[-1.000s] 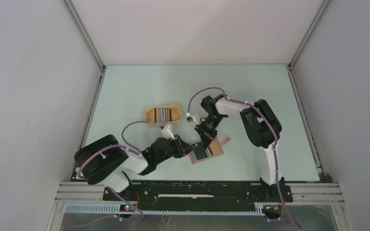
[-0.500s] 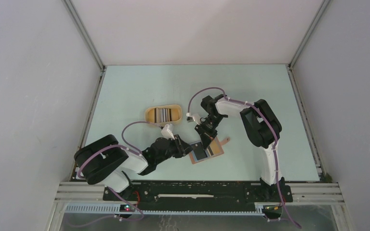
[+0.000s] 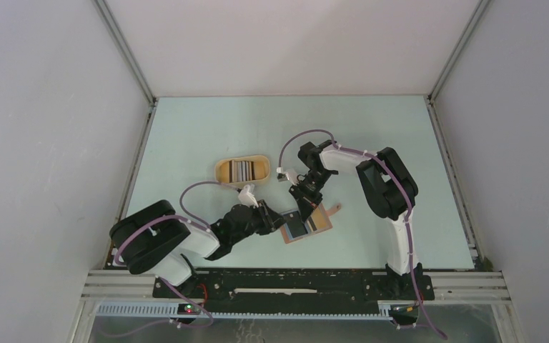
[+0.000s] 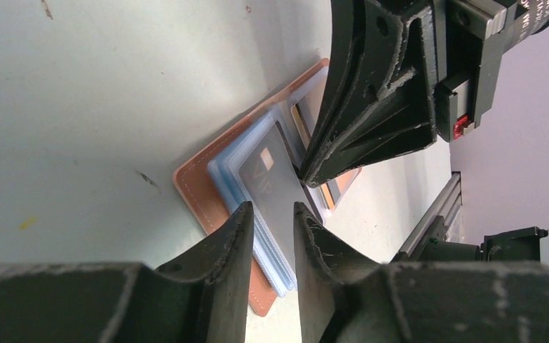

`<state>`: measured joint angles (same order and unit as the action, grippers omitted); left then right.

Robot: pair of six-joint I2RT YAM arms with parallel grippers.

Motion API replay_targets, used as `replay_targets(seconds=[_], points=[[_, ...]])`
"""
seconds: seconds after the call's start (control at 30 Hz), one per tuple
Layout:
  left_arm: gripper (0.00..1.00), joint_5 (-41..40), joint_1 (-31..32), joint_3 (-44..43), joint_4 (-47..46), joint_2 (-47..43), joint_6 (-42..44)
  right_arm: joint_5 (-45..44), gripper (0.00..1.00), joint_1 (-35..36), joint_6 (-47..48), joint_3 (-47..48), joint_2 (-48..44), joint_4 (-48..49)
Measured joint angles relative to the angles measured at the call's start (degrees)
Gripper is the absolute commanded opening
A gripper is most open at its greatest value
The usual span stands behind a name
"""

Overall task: Put the credit cards into the card holder
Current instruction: Insert the credit card into the card holder.

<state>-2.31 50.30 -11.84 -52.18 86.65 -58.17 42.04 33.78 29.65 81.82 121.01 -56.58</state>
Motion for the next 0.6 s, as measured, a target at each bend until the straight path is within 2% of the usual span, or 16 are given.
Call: replay_targets(seconds=[0.6], points=[[0.31, -0.5, 0.4, 0.0, 2.9, -1.4, -0.3, 0.0, 0.13, 0.0, 0.0, 0.0, 0.0, 0.0]])
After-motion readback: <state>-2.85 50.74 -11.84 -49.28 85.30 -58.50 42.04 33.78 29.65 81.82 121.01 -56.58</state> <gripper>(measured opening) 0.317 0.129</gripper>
